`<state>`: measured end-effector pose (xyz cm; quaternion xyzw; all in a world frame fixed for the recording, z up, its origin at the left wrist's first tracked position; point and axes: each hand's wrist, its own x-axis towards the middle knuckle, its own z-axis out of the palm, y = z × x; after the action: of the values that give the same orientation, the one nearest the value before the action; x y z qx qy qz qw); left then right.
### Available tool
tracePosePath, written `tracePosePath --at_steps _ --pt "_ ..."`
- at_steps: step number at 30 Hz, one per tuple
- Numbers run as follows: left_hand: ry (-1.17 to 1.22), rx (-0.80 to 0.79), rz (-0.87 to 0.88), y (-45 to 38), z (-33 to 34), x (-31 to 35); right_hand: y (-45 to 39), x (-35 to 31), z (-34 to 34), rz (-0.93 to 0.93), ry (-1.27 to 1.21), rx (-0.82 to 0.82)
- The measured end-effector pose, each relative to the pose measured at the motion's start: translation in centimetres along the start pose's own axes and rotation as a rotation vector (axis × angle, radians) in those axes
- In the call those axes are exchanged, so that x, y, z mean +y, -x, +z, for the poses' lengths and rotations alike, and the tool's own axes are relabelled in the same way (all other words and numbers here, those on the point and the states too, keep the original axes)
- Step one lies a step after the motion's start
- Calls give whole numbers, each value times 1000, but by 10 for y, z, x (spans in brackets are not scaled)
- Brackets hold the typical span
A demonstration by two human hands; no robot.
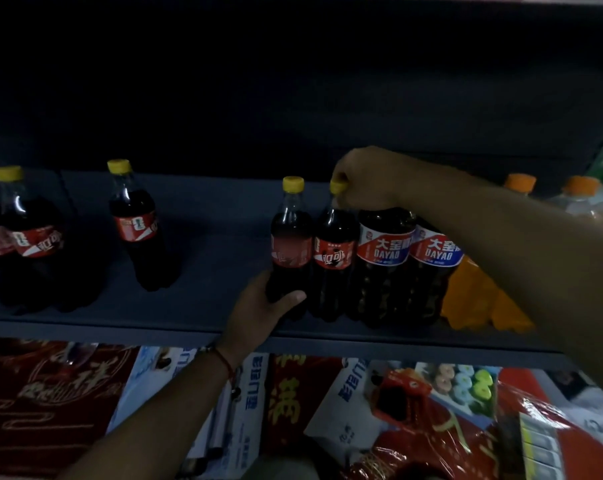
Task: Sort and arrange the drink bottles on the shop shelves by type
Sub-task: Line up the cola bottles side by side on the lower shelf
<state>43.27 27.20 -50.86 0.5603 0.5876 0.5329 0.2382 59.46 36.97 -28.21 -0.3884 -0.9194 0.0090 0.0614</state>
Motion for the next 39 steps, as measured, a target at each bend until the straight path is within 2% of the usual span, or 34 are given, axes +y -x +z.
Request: tracePosePath --at_steps 4,10,14,16,18,19,20,22,24,26,29,32,35,37,39 --pt "-60 -54 4 -2 -2 -9 2 3 2 -6 -29 14" --pt "-89 93 -39 6 6 -8 5 5 14 -5 -61 74" --pt "-50 29 -45 13 5 -1 10 1 18 50 -10 118" --pt "-42 78 -45 19 -5 7 15 -7 25 56 115 306" --pt "-15 269 -113 23 -30 11 21 -25 37 -39 134 545" --pt "2 388 -137 24 -49 8 23 -40 44 -119 54 590" --pt "22 516 -127 28 -73 7 22 -56 52 -202 -64 572" --pt "61 742 -103 36 -124 5 14 -90 67 -316 -355 426" --pt "61 904 -132 46 -176 0 -1 -123 80 -333 -585 238" --pt "22 971 -173 52 -224 -14 -26 -152 89 -286 -731 120" --pt "-28 923 -293 56 -270 -61 -73 -191 96 -186 -880 59" --pt "-36 824 -325 53 -270 -66 -115 -228 96 -149 -974 62" --pt "-259 790 -297 46 -270 -88 -146 -253 97 -143 -1076 16" --pt "-412 759 -290 45 -274 -101 -156 -256 101 -157 -1065 67" --pt "-464 746 -248 45 -273 -109 -154 -253 104 -147 -954 177"
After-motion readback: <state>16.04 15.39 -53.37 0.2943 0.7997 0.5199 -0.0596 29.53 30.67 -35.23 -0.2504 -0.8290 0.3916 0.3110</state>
